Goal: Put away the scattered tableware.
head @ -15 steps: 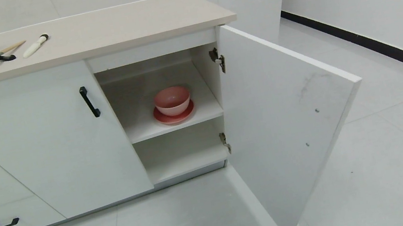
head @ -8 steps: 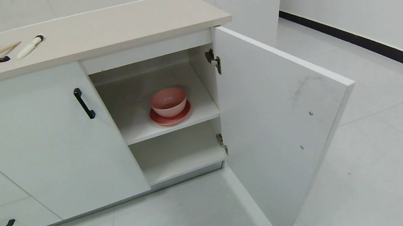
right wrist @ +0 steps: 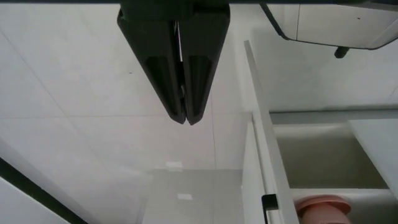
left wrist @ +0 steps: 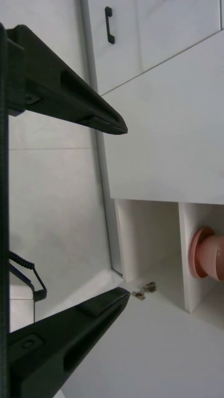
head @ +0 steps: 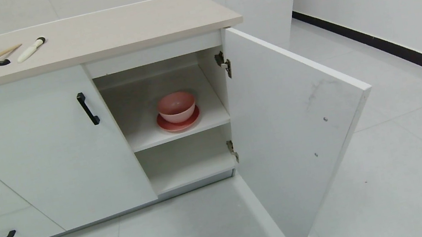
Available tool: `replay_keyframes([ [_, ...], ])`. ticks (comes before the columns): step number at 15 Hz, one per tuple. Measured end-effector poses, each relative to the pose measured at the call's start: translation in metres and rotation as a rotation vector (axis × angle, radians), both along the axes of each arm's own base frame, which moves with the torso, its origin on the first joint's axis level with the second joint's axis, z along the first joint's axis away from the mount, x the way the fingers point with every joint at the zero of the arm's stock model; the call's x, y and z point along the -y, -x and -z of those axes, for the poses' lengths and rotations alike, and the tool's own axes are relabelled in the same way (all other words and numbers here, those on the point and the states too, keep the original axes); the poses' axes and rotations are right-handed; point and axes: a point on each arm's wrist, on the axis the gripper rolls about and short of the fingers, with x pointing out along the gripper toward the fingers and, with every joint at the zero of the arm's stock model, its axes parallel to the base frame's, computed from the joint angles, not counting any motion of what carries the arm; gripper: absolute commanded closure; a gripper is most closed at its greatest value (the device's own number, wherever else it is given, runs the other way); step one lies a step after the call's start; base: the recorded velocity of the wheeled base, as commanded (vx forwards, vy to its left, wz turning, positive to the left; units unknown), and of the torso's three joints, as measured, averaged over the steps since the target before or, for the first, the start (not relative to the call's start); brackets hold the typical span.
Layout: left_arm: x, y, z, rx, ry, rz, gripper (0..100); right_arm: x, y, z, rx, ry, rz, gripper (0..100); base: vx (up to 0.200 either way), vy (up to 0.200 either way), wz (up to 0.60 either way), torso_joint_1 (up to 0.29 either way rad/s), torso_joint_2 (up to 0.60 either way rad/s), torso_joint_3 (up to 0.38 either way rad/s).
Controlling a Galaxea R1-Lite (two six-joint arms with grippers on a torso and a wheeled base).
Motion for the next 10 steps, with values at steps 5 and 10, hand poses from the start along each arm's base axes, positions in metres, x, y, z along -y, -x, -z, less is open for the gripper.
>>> replay_keyframes([
  [5,0.0,0.0,0.0,0.0,-0.002,0.001,0,0.0,0.004,-0.029,0.258,0.001,-0.014,100,0.0,0.0,0.0,0.0,0.0,0.0],
  [10,0.0,0.0,0.0,0.0,0.0,0.001,0,-0.002,-0.018,-0.079,0.186,0.016,-0.17,100,0.0,0.0,0.0,0.0,0.0,0.0],
])
